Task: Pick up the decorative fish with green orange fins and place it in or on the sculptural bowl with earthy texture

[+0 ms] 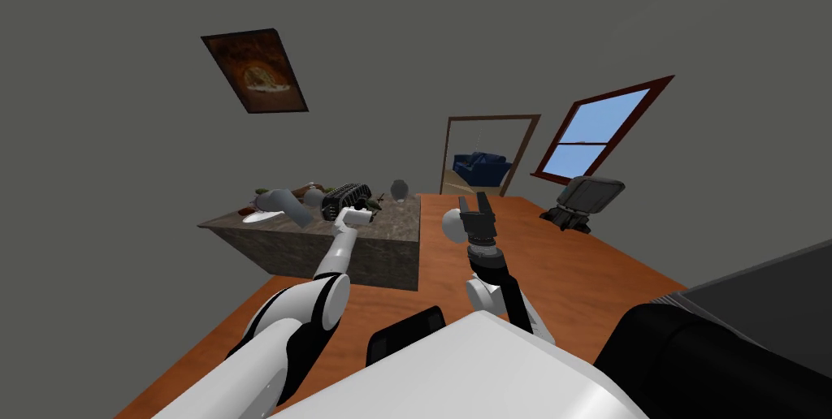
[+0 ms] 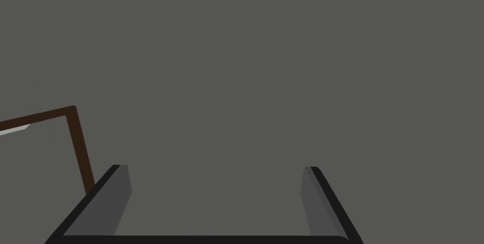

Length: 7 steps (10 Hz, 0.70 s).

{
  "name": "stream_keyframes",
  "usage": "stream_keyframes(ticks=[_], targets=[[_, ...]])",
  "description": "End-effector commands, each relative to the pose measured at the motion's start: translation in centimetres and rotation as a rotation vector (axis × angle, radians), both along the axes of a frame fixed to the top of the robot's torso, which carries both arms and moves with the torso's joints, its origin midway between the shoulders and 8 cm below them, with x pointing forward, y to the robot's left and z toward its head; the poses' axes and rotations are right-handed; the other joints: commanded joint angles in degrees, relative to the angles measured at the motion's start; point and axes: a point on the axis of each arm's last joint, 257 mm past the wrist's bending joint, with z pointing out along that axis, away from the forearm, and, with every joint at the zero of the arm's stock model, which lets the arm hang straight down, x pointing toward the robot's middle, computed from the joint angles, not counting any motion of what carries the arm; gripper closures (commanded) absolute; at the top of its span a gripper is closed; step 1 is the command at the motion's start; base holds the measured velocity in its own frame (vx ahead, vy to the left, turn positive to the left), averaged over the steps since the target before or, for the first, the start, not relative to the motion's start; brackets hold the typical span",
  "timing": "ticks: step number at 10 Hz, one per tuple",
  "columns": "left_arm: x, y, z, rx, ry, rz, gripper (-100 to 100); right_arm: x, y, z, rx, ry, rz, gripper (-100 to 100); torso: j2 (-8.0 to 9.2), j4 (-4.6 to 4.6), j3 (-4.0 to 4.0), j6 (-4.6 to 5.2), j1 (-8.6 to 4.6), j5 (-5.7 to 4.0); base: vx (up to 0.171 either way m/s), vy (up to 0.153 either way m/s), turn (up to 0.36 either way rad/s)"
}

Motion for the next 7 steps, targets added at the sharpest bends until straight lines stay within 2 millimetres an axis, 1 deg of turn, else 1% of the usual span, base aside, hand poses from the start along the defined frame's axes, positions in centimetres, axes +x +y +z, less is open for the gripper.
stream_keyframes(ticks=[1,2,6,7], targets=[[0.00,0.00,0.00,0.000,0.000,0.000,100,0.00,0.00,0.00,0.000,0.000,0.000,0,0.00,0.00,0.00,0.00,0.00,0.00,0.000,0.000,0.000],[0.01,-0.08,-0.02,-0.002,-0.001,-0.001,-100,0.00,0.00,0.00,0.000,0.000,0.000,0,0.04,0.01,0.02,-0.03,-0.01,0.00,0.000,0.000,0.000],[0.01,-0.07,-0.02,-0.001,0.000,-0.001,-100,0.00,0.00,0.00,0.000,0.000,0.000,0,0.06,0.02,0.04,-0.03,-0.02,-0.01,0.000,0.000,0.000],[0.01,-0.07,-0.02,-0.001,0.000,-0.001,0,0.00,0.00,0.00,0.000,0.000,0.000,0,0.07,0.02,0.04,-0.03,-0.02,-0.01,0.000,0.000,0.000]])
